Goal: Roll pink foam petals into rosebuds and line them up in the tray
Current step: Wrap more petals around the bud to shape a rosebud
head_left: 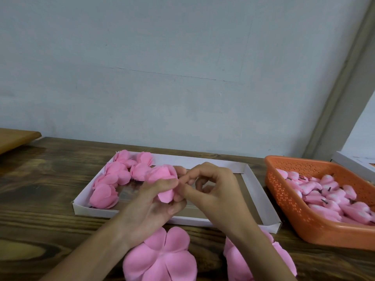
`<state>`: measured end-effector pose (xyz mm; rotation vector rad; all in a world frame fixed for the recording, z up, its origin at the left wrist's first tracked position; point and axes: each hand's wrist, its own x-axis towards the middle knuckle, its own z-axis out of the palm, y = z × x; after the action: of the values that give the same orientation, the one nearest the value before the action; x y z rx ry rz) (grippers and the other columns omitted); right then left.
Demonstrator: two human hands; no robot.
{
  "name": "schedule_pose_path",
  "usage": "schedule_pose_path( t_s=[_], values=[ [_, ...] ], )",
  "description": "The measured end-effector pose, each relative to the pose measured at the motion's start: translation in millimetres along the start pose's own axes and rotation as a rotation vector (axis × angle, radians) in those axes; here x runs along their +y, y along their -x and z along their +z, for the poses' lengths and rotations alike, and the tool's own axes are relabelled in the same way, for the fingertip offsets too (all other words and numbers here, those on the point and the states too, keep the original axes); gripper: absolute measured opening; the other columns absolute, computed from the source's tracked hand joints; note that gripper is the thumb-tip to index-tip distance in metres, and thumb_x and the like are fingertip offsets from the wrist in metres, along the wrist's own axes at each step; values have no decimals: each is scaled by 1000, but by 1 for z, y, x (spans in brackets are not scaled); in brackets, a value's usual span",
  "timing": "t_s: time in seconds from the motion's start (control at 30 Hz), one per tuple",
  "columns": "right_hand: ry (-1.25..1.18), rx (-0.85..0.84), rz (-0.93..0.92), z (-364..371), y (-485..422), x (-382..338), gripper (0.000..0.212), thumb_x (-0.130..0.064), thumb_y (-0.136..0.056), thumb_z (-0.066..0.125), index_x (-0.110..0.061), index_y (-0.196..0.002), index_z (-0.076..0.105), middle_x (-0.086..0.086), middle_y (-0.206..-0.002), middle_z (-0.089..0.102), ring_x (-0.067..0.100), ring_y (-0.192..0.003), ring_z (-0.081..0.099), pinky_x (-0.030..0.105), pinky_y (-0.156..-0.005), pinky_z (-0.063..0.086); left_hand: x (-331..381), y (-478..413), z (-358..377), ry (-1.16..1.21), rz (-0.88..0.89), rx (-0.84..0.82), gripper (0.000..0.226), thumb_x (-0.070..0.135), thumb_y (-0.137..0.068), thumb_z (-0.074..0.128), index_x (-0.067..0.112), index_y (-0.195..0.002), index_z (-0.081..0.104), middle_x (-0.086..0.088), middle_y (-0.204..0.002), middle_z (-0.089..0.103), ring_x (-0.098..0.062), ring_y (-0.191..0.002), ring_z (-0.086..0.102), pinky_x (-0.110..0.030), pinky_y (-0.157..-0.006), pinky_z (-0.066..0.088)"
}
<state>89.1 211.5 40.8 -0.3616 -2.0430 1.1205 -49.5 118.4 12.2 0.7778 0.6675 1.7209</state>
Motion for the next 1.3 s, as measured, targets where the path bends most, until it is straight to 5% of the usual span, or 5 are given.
schedule_pose_path(
  t_s=[0.3,0.53,0.7,0.9,1.3],
  values=[
    [-246,-59,-67,-1,0,-3,5,0,-89,76,-4,-86,77,6,-69,77,13,-66,75,24,-66,57,-1,-2,-4,-40,77,-127,30,16,-76,89,10,-89,62,-15,-112,71,-8,-59,45,-16,-45,39],
    [-258,-27,-81,3,-2,2,16,1,-85,80,-14,-79,76,-8,-70,72,6,-62,63,19,-61,50,2,0,-2,-140,31,-45,91,24,-68,92,-21,-133,47,-17,-82,55,-9,-53,44,-18,-40,37],
    [-158,48,-133,3,0,9,16,-6,-80,87,-14,-76,74,2,-75,66,37,-68,54,43,-60,45,3,2,-2,-262,-16,-6,31,24,-70,78,-2,-83,66,-9,-57,43,-14,-42,37,-21,-37,33],
    [36,150,-270,4,1,8,26,-19,-77,89,-21,-74,63,-3,-72,57,18,-59,47,38,-54,43,4,5,-1,-290,-50,-28,25,25,-72,74,7,-63,58,-9,-54,41,-14,-42,29,-19,-35,27],
    [255,-43,-371,-12,0,3,4,-19,-86,83,-20,-86,79,-14,-95,68,16,-92,63,26,-73,48,0,5,-9,-252,-98,-187,54,32,-77,84,-9,-106,66,-10,-69,54,-14,-47,45,-18,-37,37]
  ],
)
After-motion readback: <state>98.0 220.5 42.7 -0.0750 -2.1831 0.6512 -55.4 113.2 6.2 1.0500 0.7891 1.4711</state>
